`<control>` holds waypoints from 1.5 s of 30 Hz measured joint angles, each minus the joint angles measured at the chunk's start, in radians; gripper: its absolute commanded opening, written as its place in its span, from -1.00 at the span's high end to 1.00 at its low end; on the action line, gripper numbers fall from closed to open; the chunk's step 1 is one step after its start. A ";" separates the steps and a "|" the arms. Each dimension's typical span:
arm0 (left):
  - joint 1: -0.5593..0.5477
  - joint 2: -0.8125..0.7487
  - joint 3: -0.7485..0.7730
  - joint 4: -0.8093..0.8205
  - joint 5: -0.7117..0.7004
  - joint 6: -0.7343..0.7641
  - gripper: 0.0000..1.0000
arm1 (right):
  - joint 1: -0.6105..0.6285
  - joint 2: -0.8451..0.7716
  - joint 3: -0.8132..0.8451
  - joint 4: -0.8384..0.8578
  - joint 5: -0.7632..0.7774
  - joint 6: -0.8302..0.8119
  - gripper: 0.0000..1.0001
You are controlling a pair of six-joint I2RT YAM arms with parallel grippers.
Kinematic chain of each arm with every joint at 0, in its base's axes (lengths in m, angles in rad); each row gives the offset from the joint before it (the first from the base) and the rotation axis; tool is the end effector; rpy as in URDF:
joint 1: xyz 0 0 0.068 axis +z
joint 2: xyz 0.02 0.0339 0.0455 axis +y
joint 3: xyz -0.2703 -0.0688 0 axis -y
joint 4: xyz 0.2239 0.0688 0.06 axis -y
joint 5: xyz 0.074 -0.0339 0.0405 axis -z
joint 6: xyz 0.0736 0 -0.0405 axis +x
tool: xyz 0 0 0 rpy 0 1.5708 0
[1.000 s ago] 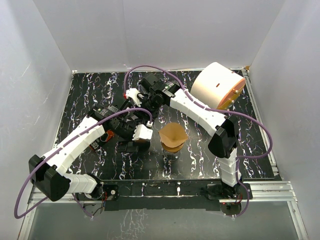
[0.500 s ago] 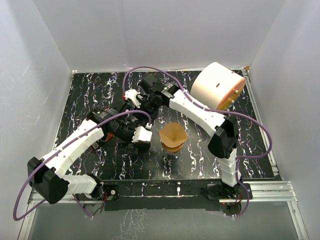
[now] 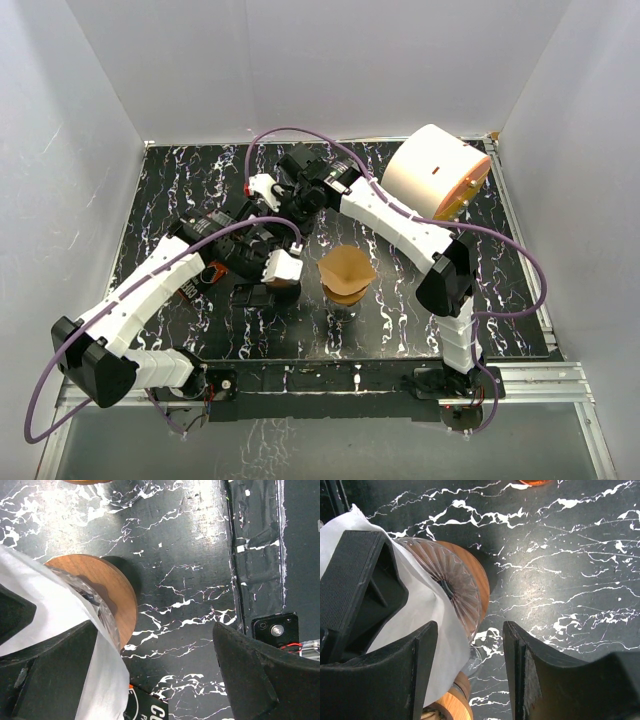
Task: Place the coffee filter in the dripper
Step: Place the coffee filter in the coffee dripper.
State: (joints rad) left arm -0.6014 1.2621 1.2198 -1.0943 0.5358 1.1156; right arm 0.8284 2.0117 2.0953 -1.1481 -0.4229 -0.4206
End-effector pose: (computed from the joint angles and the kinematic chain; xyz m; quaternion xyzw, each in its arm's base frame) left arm 0.1617 -0.1565 0.2970 0.7500 0.5723 -0.1972 0.2666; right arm 0.2630 0.3313 0.3130 -0.5961 0.7372 0.2486 0.1987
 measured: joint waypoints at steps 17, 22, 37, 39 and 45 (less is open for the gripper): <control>-0.001 0.010 0.101 -0.066 0.007 0.001 -0.97 | -0.006 0.000 0.047 -0.003 -0.024 0.002 -0.14; -0.001 0.010 0.129 -0.077 0.006 0.000 -0.97 | -0.006 0.000 0.067 -0.003 -0.024 0.003 -0.15; 0.000 0.011 0.201 -0.082 0.017 -0.005 -0.94 | -0.020 0.000 0.080 -0.015 -0.041 0.002 -0.09; 0.000 0.011 0.201 -0.086 0.026 -0.005 -0.93 | -0.020 0.000 0.080 -0.024 -0.045 0.001 -0.07; 0.003 0.008 0.164 -0.084 0.032 -0.005 -0.91 | -0.017 -0.001 0.054 -0.029 -0.032 -0.005 -0.01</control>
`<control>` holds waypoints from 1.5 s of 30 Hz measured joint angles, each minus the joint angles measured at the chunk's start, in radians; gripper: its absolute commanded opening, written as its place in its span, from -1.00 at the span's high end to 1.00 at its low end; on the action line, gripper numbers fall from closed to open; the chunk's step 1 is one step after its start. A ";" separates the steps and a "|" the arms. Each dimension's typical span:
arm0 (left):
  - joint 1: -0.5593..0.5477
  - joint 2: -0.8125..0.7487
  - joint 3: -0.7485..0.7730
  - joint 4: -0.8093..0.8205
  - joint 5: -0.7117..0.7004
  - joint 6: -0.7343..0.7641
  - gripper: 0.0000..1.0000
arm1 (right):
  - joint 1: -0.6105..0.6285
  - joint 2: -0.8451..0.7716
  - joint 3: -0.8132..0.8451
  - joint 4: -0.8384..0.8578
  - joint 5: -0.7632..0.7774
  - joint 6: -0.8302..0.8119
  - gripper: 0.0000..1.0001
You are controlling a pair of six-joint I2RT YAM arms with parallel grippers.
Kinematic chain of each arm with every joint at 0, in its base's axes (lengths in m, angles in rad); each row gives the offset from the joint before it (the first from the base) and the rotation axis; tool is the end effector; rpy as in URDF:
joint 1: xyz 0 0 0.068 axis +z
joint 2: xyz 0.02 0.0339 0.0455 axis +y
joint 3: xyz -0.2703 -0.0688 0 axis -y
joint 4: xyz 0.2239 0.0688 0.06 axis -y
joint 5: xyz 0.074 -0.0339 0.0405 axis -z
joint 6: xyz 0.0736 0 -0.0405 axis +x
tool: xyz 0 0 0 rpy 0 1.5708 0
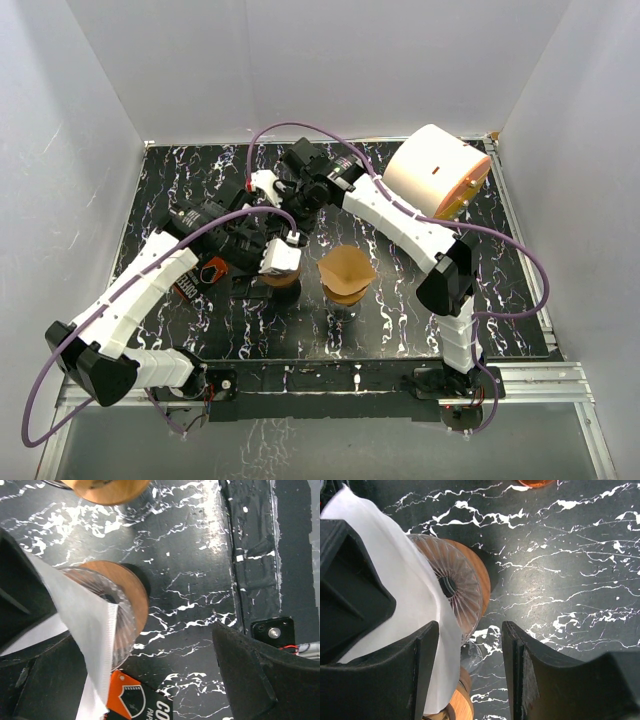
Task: Place the coffee filter in the dripper
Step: Place the coffee filter in the coffee dripper.
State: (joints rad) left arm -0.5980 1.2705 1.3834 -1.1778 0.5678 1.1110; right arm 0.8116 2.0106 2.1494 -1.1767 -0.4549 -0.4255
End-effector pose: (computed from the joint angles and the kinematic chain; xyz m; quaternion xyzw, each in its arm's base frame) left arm 0.1609 -0.1575 0.3375 0.7470 0.5574 -0.2014 0.3012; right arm 0.2654 0.3267 0.3278 -0.5934 0.7313 0.2627 0.2100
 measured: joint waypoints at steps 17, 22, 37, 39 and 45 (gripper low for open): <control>0.000 -0.007 -0.151 0.055 0.024 -0.009 -0.91 | 0.007 -0.001 -0.095 0.003 0.019 -0.023 0.00; 0.000 -0.010 -0.169 0.076 0.024 -0.011 -0.92 | 0.011 -0.002 -0.113 0.012 0.021 -0.033 -0.01; 0.000 -0.018 -0.174 0.071 0.022 -0.010 -0.97 | 0.012 -0.002 -0.096 0.013 0.002 -0.045 -0.08; 0.000 -0.018 -0.156 0.059 0.023 -0.009 -0.97 | 0.011 -0.002 -0.076 0.004 -0.006 -0.048 -0.08; 0.000 -0.018 -0.107 0.032 0.024 -0.007 -0.97 | 0.007 -0.002 -0.051 -0.001 -0.028 -0.052 -0.10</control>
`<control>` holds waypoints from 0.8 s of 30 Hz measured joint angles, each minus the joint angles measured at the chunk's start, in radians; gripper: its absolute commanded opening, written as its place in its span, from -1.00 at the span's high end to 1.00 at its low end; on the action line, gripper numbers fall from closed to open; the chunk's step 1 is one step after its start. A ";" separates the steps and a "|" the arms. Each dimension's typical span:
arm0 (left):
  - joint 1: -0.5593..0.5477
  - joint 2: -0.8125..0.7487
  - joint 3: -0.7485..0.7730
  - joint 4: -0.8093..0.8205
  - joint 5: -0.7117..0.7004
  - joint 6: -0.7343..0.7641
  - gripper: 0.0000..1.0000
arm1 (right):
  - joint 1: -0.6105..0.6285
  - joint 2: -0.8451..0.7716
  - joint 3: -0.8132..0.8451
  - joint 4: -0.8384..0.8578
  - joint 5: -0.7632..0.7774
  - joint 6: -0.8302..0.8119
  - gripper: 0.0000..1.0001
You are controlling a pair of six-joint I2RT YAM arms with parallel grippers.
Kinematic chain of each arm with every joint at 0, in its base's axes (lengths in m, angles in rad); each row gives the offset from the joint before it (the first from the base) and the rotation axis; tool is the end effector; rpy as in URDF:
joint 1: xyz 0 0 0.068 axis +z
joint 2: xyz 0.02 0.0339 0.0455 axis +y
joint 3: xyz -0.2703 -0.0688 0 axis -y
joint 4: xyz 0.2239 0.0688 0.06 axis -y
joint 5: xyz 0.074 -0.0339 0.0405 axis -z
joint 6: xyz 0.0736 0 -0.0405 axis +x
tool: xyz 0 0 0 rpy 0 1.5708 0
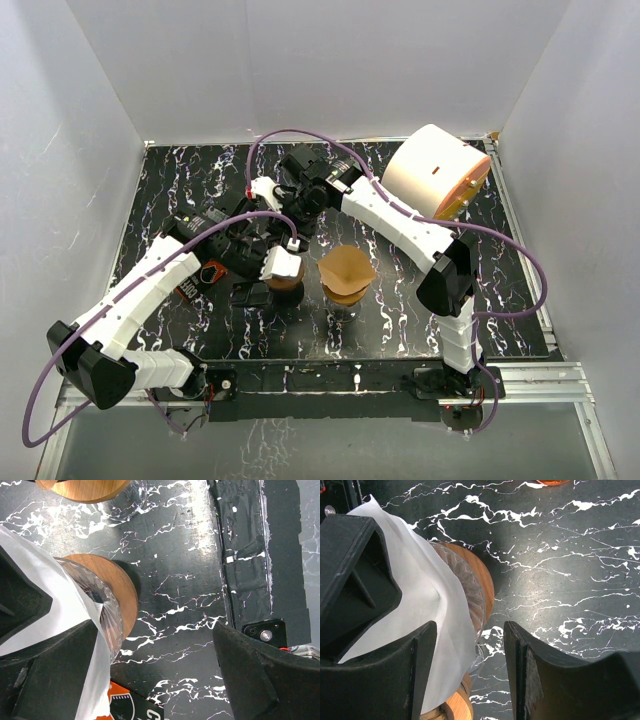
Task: Place the coffee filter in the dripper
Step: Place the coffee filter in the coffee dripper.
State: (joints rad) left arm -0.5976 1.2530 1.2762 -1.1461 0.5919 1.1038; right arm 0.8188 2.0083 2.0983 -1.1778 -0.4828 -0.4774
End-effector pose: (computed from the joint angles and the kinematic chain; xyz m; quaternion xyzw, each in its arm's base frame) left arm 0.1559 -0.1558 0.3137 0.7438 0.5663 -0.2221 0.2769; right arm 0.2597 0.3277 0.3150 -0.6147 0.7171 0.2682 0.1894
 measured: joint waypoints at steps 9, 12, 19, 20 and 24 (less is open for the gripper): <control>0.000 0.000 0.021 -0.015 0.001 0.001 -0.97 | -0.002 0.000 0.011 -0.008 -0.013 0.000 -0.11; 0.000 0.000 0.034 -0.015 0.001 0.002 -0.97 | -0.003 0.000 0.030 -0.015 -0.014 0.000 -0.11; 0.000 0.001 0.072 -0.034 -0.002 0.003 -0.97 | -0.006 0.000 0.063 -0.023 -0.026 0.000 -0.11; 0.000 0.001 0.079 -0.037 -0.003 0.002 -0.97 | -0.006 0.000 0.066 -0.023 -0.026 0.001 -0.11; 0.000 0.002 0.108 -0.051 -0.006 0.002 -0.97 | -0.007 0.000 0.072 -0.023 -0.027 0.001 -0.11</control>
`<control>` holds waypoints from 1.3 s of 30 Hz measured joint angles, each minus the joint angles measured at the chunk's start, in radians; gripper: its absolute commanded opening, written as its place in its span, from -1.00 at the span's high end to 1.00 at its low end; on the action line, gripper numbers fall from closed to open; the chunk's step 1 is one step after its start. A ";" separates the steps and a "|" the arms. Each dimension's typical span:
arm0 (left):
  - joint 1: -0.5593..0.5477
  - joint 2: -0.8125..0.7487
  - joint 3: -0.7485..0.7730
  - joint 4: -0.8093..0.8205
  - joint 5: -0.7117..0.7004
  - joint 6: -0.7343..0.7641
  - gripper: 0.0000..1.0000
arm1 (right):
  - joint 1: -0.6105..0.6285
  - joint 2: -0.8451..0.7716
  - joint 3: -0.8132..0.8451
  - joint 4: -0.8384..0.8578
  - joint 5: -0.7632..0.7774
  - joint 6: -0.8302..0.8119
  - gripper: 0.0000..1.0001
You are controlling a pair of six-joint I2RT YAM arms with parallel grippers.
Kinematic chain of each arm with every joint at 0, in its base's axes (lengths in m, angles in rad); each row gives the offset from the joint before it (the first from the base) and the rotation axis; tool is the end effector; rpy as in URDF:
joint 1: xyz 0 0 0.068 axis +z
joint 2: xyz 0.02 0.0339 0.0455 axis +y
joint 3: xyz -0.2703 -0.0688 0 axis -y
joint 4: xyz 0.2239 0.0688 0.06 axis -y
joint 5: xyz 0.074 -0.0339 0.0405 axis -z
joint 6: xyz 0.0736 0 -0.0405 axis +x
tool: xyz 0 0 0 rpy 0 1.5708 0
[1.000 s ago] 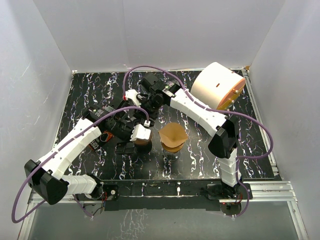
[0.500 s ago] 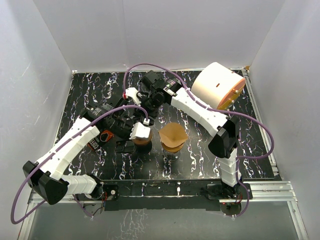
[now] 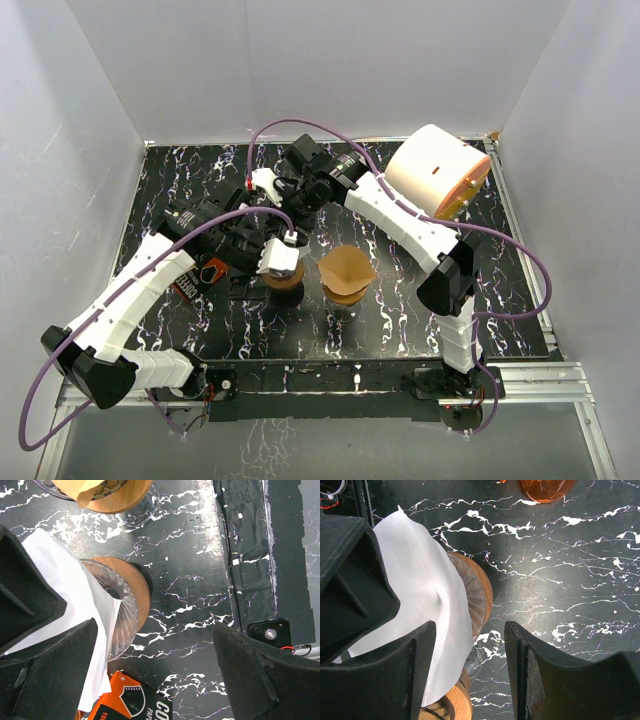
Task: Place the coffee filter in the dripper
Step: Place the coffee filter in the coffee dripper.
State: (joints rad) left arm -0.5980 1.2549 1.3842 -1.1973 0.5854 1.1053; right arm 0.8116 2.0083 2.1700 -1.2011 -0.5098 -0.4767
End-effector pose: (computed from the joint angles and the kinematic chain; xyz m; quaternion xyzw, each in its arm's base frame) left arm 0.1552 -0.1550 0.3402 0.7450 0.5569 -0.2108 0.3007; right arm 0.2602 0.3264 0.3344 -0.6137 0.7069 0.2822 0.2100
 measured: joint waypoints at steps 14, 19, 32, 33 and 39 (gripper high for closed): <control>0.000 -0.006 -0.053 -0.010 0.007 0.000 -0.97 | 0.000 -0.024 -0.048 -0.003 0.036 -0.015 -0.05; 0.000 -0.006 -0.091 0.006 0.021 -0.002 -0.96 | 0.000 -0.024 -0.068 -0.002 0.050 -0.016 -0.04; 0.000 -0.007 -0.158 0.062 0.028 -0.002 -0.97 | 0.020 -0.024 -0.125 0.020 0.093 -0.018 -0.04; 0.000 -0.007 -0.164 0.068 0.029 -0.001 -0.97 | 0.021 -0.024 -0.129 0.025 0.096 -0.018 -0.04; 0.000 -0.009 -0.187 0.096 0.029 0.000 -0.97 | 0.021 -0.024 -0.146 0.046 0.104 -0.017 -0.05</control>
State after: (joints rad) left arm -0.5976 1.2461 1.1976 -1.1015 0.6140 1.1053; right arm 0.8330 1.9839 2.0239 -1.1549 -0.4057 -0.4934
